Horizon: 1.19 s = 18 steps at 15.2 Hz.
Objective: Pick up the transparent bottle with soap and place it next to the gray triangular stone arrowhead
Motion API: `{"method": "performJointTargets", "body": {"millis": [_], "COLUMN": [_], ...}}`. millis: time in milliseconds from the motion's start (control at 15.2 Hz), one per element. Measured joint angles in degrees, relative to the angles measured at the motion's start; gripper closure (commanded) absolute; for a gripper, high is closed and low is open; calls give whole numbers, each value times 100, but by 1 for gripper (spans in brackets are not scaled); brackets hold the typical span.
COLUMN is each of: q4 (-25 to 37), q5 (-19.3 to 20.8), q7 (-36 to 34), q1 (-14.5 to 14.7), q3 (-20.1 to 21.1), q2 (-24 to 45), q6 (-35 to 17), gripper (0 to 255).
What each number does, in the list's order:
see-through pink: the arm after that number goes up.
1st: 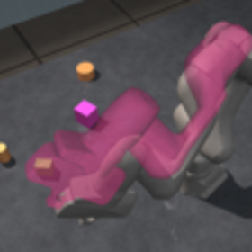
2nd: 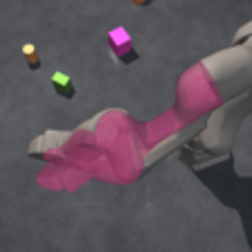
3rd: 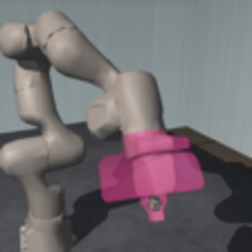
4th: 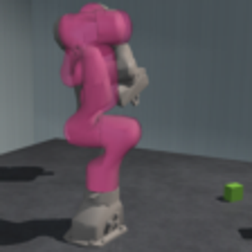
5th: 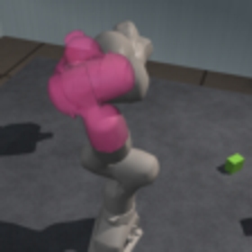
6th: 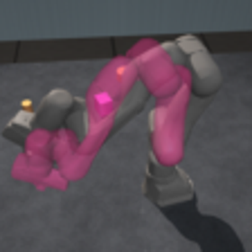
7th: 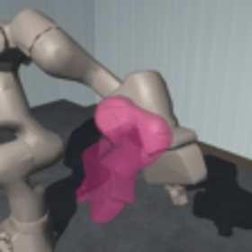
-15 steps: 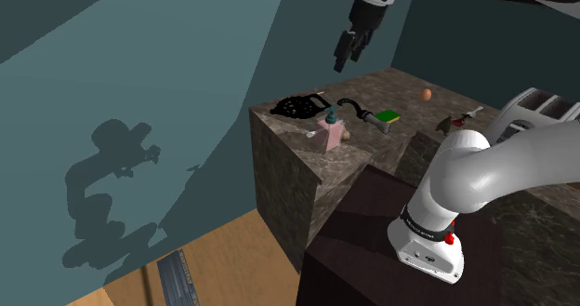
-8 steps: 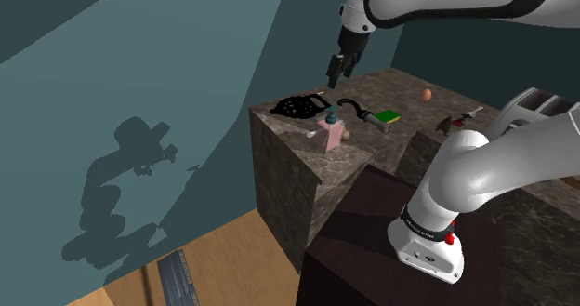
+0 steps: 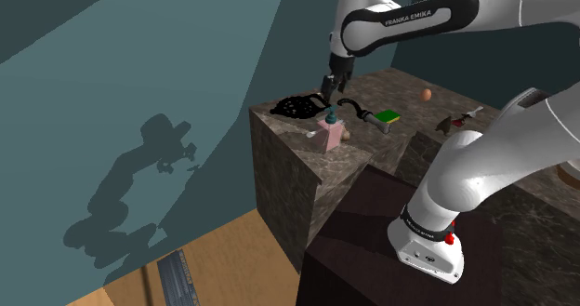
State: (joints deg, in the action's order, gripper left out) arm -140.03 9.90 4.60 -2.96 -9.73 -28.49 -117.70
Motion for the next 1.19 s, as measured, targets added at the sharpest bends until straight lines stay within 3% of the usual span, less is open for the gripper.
{"method": "performJointTargets", "body": {"millis": [264,726,1188], "q4": [-43,-280,-322], "q5": [105,150,156], "q7": [63,88,91], "q1": [-83,-119,-124], "q3": [-159,-262,-277], "q2": [615,1009,1064], "q6": [-507,-1119,-1222], "gripper": [0,0,0]}}
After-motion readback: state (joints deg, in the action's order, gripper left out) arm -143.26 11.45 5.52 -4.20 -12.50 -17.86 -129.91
